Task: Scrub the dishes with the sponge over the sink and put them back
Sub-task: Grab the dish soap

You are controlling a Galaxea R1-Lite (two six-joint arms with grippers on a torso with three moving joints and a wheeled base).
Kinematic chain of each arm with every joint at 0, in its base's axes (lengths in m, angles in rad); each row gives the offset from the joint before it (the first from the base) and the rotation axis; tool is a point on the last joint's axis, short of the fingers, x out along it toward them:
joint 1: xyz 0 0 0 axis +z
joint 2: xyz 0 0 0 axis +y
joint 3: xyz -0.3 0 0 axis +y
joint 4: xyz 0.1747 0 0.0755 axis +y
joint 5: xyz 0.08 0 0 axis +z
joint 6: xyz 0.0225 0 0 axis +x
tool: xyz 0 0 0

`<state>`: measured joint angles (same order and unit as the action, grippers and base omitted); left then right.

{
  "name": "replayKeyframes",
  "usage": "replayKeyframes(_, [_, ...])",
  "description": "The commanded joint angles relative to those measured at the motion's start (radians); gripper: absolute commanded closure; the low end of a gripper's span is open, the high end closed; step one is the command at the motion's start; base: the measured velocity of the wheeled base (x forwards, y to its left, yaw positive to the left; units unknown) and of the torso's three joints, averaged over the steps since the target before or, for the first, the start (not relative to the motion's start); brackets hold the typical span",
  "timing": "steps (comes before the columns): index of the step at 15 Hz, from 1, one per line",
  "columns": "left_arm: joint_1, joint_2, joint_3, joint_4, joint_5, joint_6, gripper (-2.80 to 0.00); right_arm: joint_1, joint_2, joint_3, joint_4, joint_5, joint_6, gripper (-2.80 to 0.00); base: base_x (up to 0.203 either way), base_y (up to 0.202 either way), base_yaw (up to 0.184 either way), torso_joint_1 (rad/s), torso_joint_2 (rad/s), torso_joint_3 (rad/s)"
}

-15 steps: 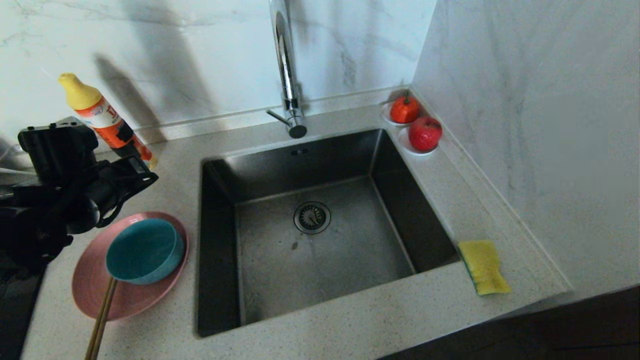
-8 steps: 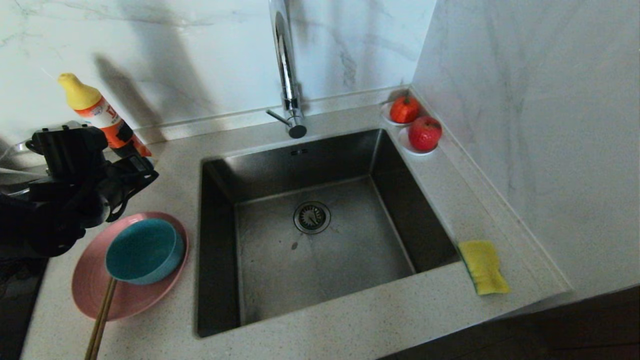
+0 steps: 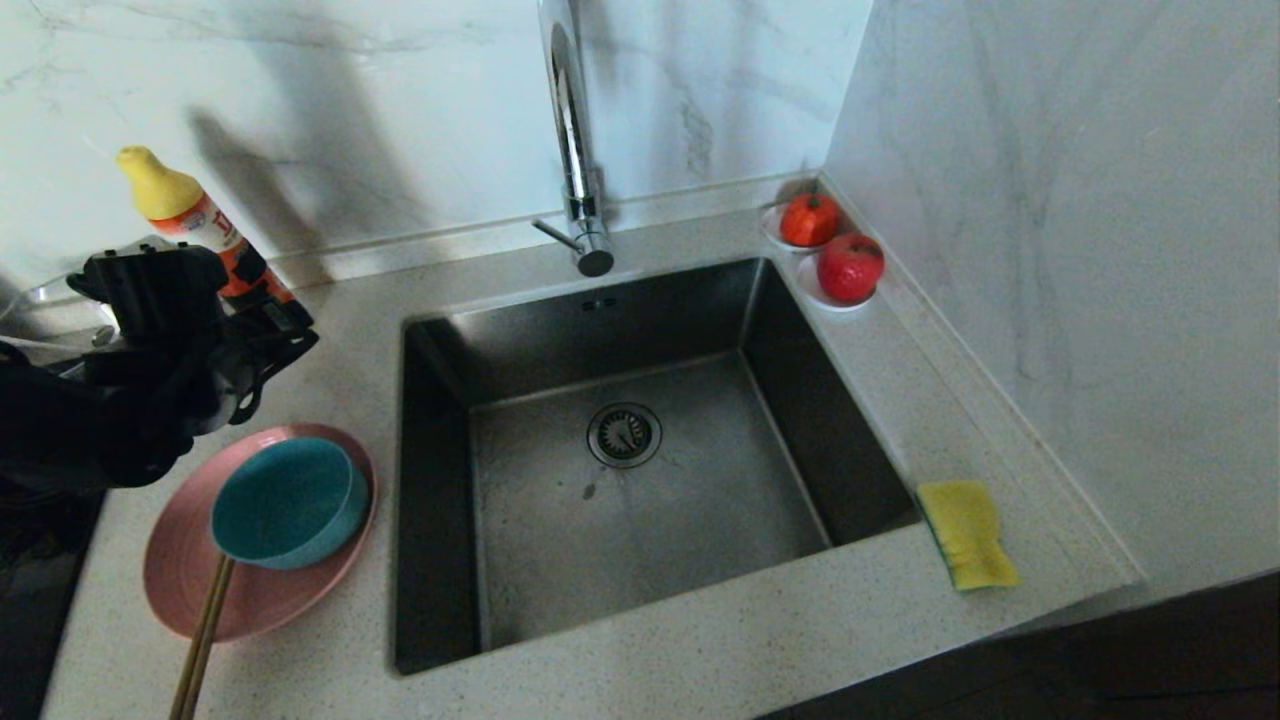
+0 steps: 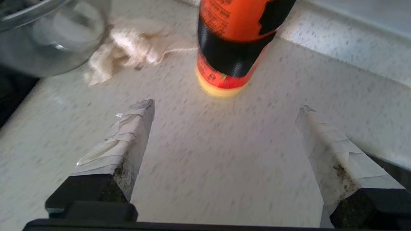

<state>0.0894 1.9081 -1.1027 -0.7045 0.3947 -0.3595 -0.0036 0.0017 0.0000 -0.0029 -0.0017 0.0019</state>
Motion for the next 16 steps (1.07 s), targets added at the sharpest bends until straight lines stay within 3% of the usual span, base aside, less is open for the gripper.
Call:
replayKeyframes(1, [0.001, 0.036, -0.042, -0.004, 0.007, -0.001, -2.80, 0.000, 0.001, 0.000, -0.001, 0.000, 0.001, 0.00, 0.000, 0.000, 0.000, 0.000, 0.00, 0.000])
replayKeyframes(10, [0.011, 0.132, -0.197, -0.004, 0.009, 0.015, -2.80, 0.000, 0.001, 0.000, -0.001, 0.000, 0.000, 0.00, 0.000, 0.000, 0.000, 0.000, 0.00, 0.000])
replayKeyframes(16, [0.032, 0.187, -0.311, -0.004, 0.007, 0.061, -2.80, 0.001, 0.001, 0.000, 0.000, 0.000, 0.000, 0.00, 0.000, 0.000, 0.000, 0.000, 0.00, 0.000])
